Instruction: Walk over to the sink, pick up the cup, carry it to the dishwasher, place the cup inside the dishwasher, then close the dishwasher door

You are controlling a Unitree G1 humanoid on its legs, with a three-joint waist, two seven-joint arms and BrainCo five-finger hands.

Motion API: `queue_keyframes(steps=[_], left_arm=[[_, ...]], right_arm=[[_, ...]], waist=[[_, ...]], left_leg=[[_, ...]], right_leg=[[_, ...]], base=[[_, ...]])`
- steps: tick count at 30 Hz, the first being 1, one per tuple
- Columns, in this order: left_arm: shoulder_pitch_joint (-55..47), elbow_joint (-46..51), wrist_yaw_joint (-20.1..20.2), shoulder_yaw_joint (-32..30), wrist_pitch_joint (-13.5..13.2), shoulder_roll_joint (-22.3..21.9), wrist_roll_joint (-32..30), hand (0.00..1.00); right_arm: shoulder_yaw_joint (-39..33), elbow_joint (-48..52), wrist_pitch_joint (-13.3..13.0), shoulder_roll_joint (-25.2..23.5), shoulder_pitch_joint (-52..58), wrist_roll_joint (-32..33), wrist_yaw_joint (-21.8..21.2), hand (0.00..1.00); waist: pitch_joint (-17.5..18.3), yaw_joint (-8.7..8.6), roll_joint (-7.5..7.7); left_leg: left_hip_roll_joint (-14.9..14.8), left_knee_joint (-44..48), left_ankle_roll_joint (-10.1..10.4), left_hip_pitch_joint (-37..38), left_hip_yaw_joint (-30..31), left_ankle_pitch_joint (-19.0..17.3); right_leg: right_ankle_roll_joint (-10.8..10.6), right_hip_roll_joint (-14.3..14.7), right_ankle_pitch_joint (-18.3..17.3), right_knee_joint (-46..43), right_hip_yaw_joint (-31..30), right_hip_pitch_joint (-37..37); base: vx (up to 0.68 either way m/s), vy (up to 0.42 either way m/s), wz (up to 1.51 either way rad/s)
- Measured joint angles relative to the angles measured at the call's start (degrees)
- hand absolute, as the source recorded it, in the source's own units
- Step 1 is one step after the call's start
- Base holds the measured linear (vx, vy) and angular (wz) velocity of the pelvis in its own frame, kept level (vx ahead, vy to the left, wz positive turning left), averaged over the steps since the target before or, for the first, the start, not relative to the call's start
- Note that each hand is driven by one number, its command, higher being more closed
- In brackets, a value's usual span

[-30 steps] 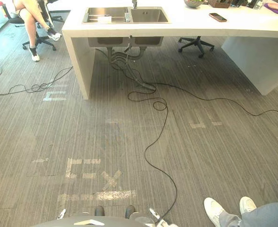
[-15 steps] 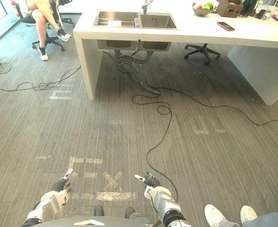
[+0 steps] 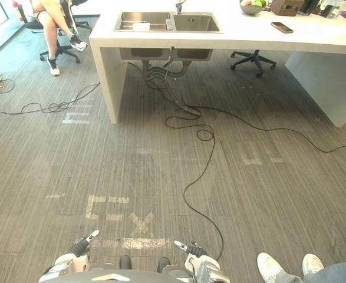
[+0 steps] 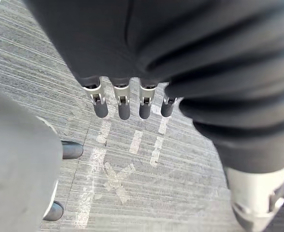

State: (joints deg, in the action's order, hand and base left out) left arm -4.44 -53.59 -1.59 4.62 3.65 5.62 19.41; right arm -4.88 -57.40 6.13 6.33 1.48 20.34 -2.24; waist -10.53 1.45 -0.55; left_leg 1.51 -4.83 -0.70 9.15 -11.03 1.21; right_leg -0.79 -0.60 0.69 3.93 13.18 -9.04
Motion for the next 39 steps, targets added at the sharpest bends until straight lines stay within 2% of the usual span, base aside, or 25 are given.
queue_keyframes(steps=[5,8,11,13,14,15,16,17,19,20,21,23,25,27,30,31,32,33,34,35,36,37,38,39], left_arm=[[0.0,-0.5,0.9,-1.2,0.2,0.1,1.5,0.00],[0.0,-0.9,1.6,-1.3,1.3,0.1,5.9,0.00],[0.0,-1.0,2.9,-2.3,3.1,0.4,8.9,0.00],[0.0,-0.7,4.2,-2.4,3.8,1.1,9.8,0.00],[0.0,0.2,4.9,-2.6,4.2,1.7,10.3,0.00],[0.3,0.6,4.9,-3.1,4.1,2.3,10.6,0.00],[0.5,0.5,4.8,-3.4,4.1,2.5,11.1,0.00],[0.6,0.3,4.2,-3.8,4.1,3.0,13.2,0.00],[0.8,-1.3,3.0,-4.5,3.9,3.1,16.3,0.00],[0.9,-2.2,2.6,-4.6,3.5,3.2,17.5,0.00],[1.2,-2.9,3.0,-4.6,3.4,3.5,18.0,0.00],[2.2,-3.3,3.9,-4.6,3.5,3.5,17.9,0.00],[3.2,-3.3,4.3,-4.5,4.0,3.7,15.8,0.00],[3.6,-3.3,2.7,-4.4,4.5,4.2,15.7,0.00],[3.7,-3.7,2.2,-4.5,4.7,5.1,20.6,0.00],[3.9,-3.5,3.0,-4.3,4.0,3.8,22.0,0.00],[3.8,-3.2,3.5,-4.0,3.8,3.1,22.4,0.00],[3.8,-2.9,3.9,-3.2,3.0,1.9,23.3,0.00],[3.3,-2.5,3.8,-2.9,2.5,0.7,23.4,0.00],[3.5,-1.9,3.3,-2.7,2.4,0.2,23.5,0.00],[4.0,-1.0,2.6,-2.5,2.2,-0.1,23.6,0.00],[4.0,-1.0,2.6,-2.5,2.2,-0.1,23.6,0.00],[4.2,1.0,2.5,-2.2,0.7,-1.7,23.6,0.00],[4.3,2.8,3.3,-2.0,-0.8,-2.8,23.5,0.00]], right_arm=[[-1.0,-0.1,1.0,-0.1,1.1,0.3,0.5,0.00],[-1.0,-0.4,2.1,0.2,1.0,3.3,1.3,0.00],[-2.2,-1.5,2.8,0.2,0.9,7.1,1.5,0.00],[-2.4,-2.1,2.9,0.2,0.9,10.1,1.4,0.00],[-2.4,-2.2,3.0,-0.1,0.5,11.7,1.3,0.00],[-2.5,-2.6,3.0,-0.1,0.1,13.1,1.2,0.00],[-2.5,-2.8,3.0,-0.2,0.0,13.3,1.1,0.00],[-2.6,-3.2,2.8,-0.9,-0.2,13.4,1.1,0.00],[-3.4,-4.2,2.7,-1.0,-0.4,13.5,1.0,0.00],[-4.7,-4.3,2.5,-1.0,-0.4,13.7,0.6,0.00],[-5.4,-4.3,1.5,-1.0,-0.2,13.7,-0.4,0.00],[-5.4,-4.3,0.8,-1.0,-0.2,13.6,-1.0,0.00],[-5.4,-4.0,-0.3,-1.0,-0.3,13.9,-1.1,0.00],[-5.9,-4.1,0.2,-1.1,-0.1,14.2,-0.9,0.00],[-7.7,-4.4,0.8,-1.5,1.6,13.2,-0.9,0.00],[-9.0,-4.8,1.5,-1.2,1.9,13.0,-0.9,0.00],[-9.4,-4.8,1.5,-0.6,2.2,13.0,-0.9,0.00],[-9.8,-5.0,1.7,0.2,2.4,13.0,-0.9,0.00],[-10.1,-5.3,2.0,0.8,2.5,13.2,-0.7,0.00],[-10.7,-5.6,2.6,0.9,2.2,13.1,-0.6,0.00],[-11.1,-6.0,3.1,0.8,2.0,13.1,-0.2,0.00],[-11.1,-6.0,3.1,0.8,2.0,13.1,-0.2,0.00],[-10.9,-6.1,3.2,1.2,1.8,12.3,-0.3,0.00],[-9.4,-5.9,2.6,1.9,1.6,11.1,-0.3,0.00]], waist=[[0.0,0.03,0.07],[-0.1,0.13,0.07],[-0.5,0.28,0.57],[-0.8,0.50,1.39],[-1.3,0.78,2.12],[-2.4,1.16,3.10],[-3.1,1.28,3.26],[-3.6,1.48,4.39],[-4.2,1.16,4.55],[-5.0,0.28,4.64],[-5.9,-0.48,4.11],[-6.1,-0.60,4.27],[-6.7,-0.60,4.18],[-7.9,-1.36,5.01],[-9.2,-2.27,6.09],[-9.4,-2.53,4.44],[-8.9,-2.76,3.08],[-8.1,-2.73,1.12],[-6.9,-2.84,-1.09],[-6.6,-3.06,-1.64],[-6.5,-3.01,-1.48],[-6.5,-3.01,-1.48],[-6.0,-3.51,-1.95],[-5.7,-3.74,-2.70]], left_leg=[[0.0,0.0,-0.1,0.0,-0.9,0.0],[-0.1,0.0,-0.2,-0.5,-1.7,-0.4],[-0.2,0.0,-1.0,-1.5,-1.7,-0.4],[-0.1,0.5,-2.2,-2.6,-2.1,0.0],[0.0,2.1,-2.6,-3.8,-2.5,-0.6],[0.2,4.0,-2.7,-4.7,-3.1,-1.8],[0.2,5.1,-2.6,-4.8,-3.0,-2.6],[0.4,6.4,-2.3,-5.0,-3.1,-3.8],[0.5,5.0,-2.1,-3.4,-2.8,-4.2],[0.6,4.0,-2.2,-1.3,-1.9,-4.1],[0.1,3.9,-2.1,0.3,-0.7,-4.3],[-1.5,4.8,-1.6,0.9,0.1,-5.4],[-4.0,5.3,0.0,0.8,0.2,-6.4],[-5.0,6.0,2.2,1.9,0.7,-8.0],[-4.8,7.9,5.4,4.9,2.7,-12.0],[-6.7,8.3,5.1,6.2,3.6,-13.6],[-8.0,8.7,5.0,5.9,3.7,-14.6],[-9.8,8.9,4.4,5.7,4.0,-16.1],[-11.6,10.0,4.0,5.5,4.7,-17.3],[-13.0,13.9,4.7,4.1,5.0,-16.9],[-13.5,20.8,6.3,1.7,5.1,-15.3],[-13.5,20.8,6.3,1.7,5.1,-15.3],[-15.5,33.6,10.4,-2.5,4.9,-9.7],[-17.8,44.9,11.1,-8.1,5.0,-6.4]], right_leg=[[-0.1,0.0,0.1,-0.1,-0.8,0.3],[-0.3,0.0,-0.1,-1.2,-1.5,1.5],[-0.8,-0.7,-2.6,-6.1,-1.0,4.6],[-2.1,-2.6,-5.7,-11.9,1.2,7.8],[-2.8,-4.7,-7.8,-16.9,3.7,10.0],[-1.8,-7.7,-9.3,-24.0,5.6,12.1],[-1.7,-9.2,-10.0,-27.1,6.4,12.5],[-2.5,-10.5,-10.5,-30.2,6.2,13.3],[-2.5,-11.8,-10.8,-34.9,7.1,14.4],[-3.2,-13.3,-10.4,-41.0,7.5,16.1],[-3.2,-13.6,-12.9,-43.3,7.7,17.5],[-2.7,-12.5,-14.0,-40.4,7.3,19.1],[-2.7,-10.2,-10.1,-30.8,6.5,22.9],[-4.3,-9.4,-1.0,-14.4,4.6,23.7],[-4.7,-11.5,1.5,-10.2,3.1,21.3],[-4.3,-10.5,3.8,-14.3,3.5,21.8],[-3.8,-9.6,3.5,-16.8,3.5,23.1],[-1.9,-8.3,2.2,-20.3,3.7,25.1],[1.2,-6.9,0.0,-23.8,5.2,26.9],[3.4,-6.2,-2.0,-25.7,6.1,27.5],[3.9,-6.0,-4.1,-26.9,6.2,27.1],[3.9,-6.0,-4.1,-26.9,6.2,27.1],[4.0,-4.8,-6.8,-26.6,6.9,23.4],[4.6,-3.5,-8.1,-24.6,7.3,20.6]], base=[[-0.03,0.012,-0.08],[-0.02,0.014,-0.12],[0.00,0.009,0.03],[0.01,0.041,0.05],[0.06,0.048,-0.11],[0.07,0.030,-0.15],[0.08,0.022,-0.21],[0.05,-0.017,-0.12],[0.06,-0.049,0.01],[0.15,-0.079,0.25],[0.16,-0.087,0.31],[0.14,-0.085,0.23],[0.18,-0.131,0.11],[0.28,-0.239,0.10],[0.38,-0.363,0.30],[0.34,-0.290,0.27],[0.46,-0.350,0.10],[0.46,-0.327,0.00],[0.59,-0.353,-0.04],[0.57,-0.330,-0.06],[0.40,-0.211,-0.03],[0.39,-0.232,0.00],[0.49,-0.219,0.09],[0.58,-0.240,0.09]])
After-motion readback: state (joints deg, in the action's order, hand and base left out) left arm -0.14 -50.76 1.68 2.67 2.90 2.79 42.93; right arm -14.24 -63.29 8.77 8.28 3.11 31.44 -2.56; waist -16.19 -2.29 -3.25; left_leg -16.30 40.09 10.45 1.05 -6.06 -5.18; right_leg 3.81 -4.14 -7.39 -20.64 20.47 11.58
